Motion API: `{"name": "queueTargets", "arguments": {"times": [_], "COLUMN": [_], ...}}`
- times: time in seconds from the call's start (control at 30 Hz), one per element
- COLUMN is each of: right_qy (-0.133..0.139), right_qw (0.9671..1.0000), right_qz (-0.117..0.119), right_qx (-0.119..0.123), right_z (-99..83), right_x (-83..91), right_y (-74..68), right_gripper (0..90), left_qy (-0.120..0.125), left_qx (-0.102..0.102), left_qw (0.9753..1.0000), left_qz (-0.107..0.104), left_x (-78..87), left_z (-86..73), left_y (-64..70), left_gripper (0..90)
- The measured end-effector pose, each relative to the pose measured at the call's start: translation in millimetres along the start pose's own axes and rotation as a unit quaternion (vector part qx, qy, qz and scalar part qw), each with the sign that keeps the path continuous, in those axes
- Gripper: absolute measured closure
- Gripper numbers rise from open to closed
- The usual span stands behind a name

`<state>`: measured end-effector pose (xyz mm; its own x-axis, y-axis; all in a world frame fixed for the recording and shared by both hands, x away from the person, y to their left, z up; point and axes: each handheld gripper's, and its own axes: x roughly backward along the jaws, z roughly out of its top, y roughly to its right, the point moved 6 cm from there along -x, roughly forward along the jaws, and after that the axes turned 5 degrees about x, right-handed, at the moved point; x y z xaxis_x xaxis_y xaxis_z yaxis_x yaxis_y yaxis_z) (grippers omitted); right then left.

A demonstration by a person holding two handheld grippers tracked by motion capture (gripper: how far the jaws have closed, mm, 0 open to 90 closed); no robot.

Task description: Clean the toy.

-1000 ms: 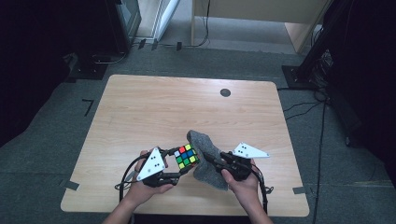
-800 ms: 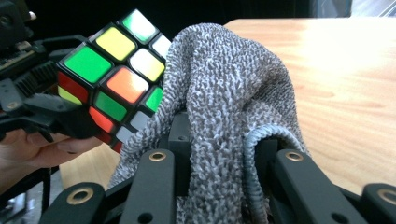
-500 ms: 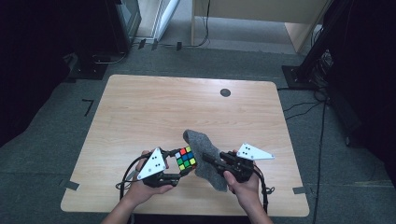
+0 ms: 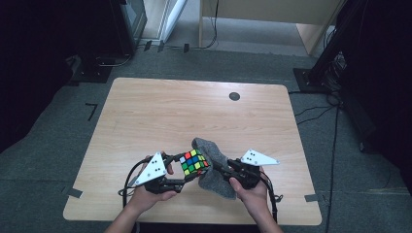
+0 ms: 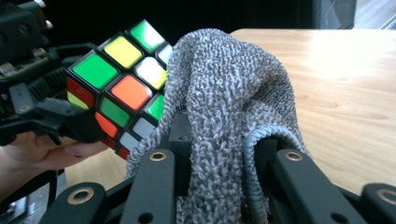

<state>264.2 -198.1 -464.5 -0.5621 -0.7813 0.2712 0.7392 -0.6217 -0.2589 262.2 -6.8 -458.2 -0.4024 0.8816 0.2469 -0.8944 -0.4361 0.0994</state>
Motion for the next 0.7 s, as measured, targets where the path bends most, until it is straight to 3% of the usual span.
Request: {"name": "queueTargets", "arguments": {"times": [0.13,0.2,0.43,0.57,0.6,0.7], "right_qy": [0.026,0.032,0.017,0.031,0.039,0.055], "right_qw": [0.9994,0.9992,0.9994,0.9994,0.9989,0.9975], "right_qz": [0.018,0.022,0.020,0.014,0.021,0.044], "right_qx": [-0.011,-0.008,-0.023,-0.009,-0.010,-0.001], "right_z": [8.4,11.4,1.3,9.0,11.6,19.8], "right_x": [7.5,8.9,3.3,8.1,9.7,14.1], "right_y": [-2.5,-4.6,2.8,-2.0,-3.8,-14.9], "right_gripper": [70.2,70.1,70.2,70.3,70.3,70.2], "left_qy": [-0.011,-0.004,0.013,-0.001,-0.009,-0.019], "left_qx": [-0.009,-0.003,0.005,-0.001,-0.006,-0.012], "left_qw": [0.9998,1.0000,0.9999,1.0000,0.9999,0.9997], "left_qz": [0.014,0.008,-0.009,0.000,0.009,0.011], "left_x": [-1.6,-1.4,0.8,-0.5,-1.9,-5.2], "left_z": [-2.1,-0.3,4.2,0.1,-1.6,-4.8], "left_y": [-0.6,1.1,3.5,0.7,-0.3,1.7], "left_gripper": [34.2,34.2,34.1,34.2,34.2,34.2]}}
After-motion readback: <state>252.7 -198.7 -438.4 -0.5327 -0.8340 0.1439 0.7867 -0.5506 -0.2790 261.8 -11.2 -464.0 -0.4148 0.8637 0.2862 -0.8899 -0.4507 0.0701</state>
